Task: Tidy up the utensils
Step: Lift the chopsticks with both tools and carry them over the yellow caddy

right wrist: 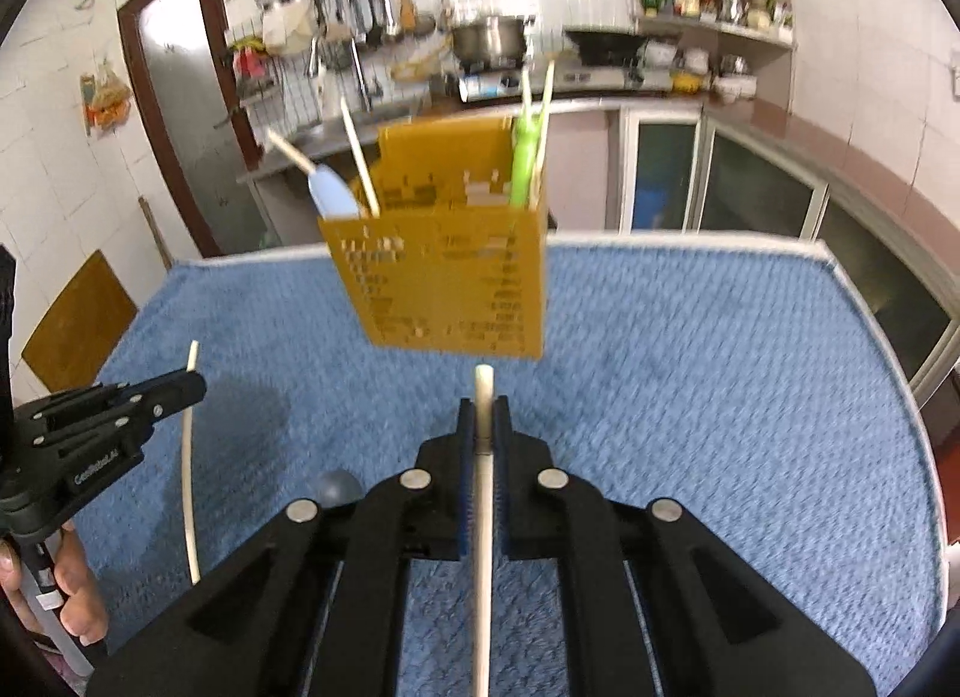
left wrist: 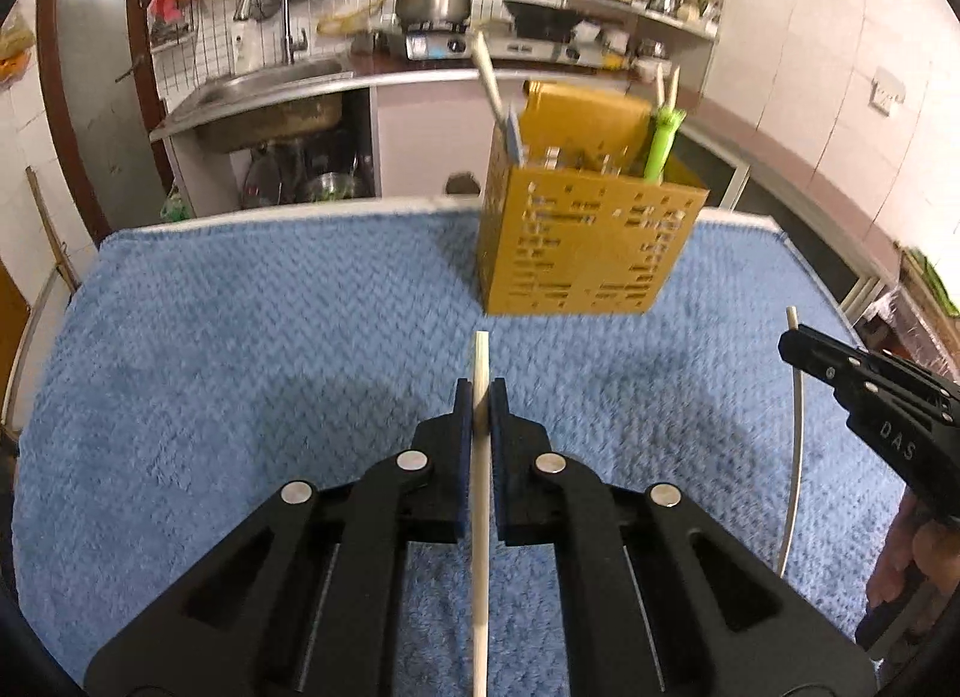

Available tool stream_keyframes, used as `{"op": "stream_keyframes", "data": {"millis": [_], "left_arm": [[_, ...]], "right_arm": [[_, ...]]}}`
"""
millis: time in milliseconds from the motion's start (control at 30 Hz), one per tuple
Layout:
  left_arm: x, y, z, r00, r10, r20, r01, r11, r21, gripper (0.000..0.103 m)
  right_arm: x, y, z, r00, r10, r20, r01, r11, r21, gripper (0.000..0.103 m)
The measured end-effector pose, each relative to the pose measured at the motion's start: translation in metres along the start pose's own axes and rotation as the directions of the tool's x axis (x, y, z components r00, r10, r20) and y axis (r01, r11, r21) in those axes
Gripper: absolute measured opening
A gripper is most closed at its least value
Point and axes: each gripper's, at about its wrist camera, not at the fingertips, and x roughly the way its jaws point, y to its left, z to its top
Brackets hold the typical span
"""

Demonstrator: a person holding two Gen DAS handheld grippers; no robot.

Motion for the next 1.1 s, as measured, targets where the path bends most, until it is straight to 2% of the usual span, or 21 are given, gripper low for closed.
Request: {"op": "stream_keyframes", "data": {"millis": [267,567,833,1100], "left_arm": [[-0.037,-0.012,0.016,0.993,-0.018,0.116,0.015,0.999,0.029,0.004],[-0.067,-0.021,0.047,0.976,-0.037,0.213,0.026,0.998,0.055,0.004],[-0.087,-0.037,0.083,0.962,-0.041,0.271,0.019,0.996,0.083,0.004],[-0.093,-0.052,0.131,0.942,-0.045,0.332,0.010,0.994,0.107,0.004]], "right_arm": [[-0.035,-0.005,0.015,0.984,0.014,0.176,-0.017,1.000,0.019,0.006],[-0.059,-0.006,0.039,0.937,0.021,0.348,-0.029,0.999,0.017,0.006],[-0.063,-0.009,0.069,0.900,0.033,0.434,-0.037,0.999,0.001,0.006],[-0.061,-0.011,0.114,0.870,0.022,0.492,-0.018,1.000,-0.013,0.006]]}}
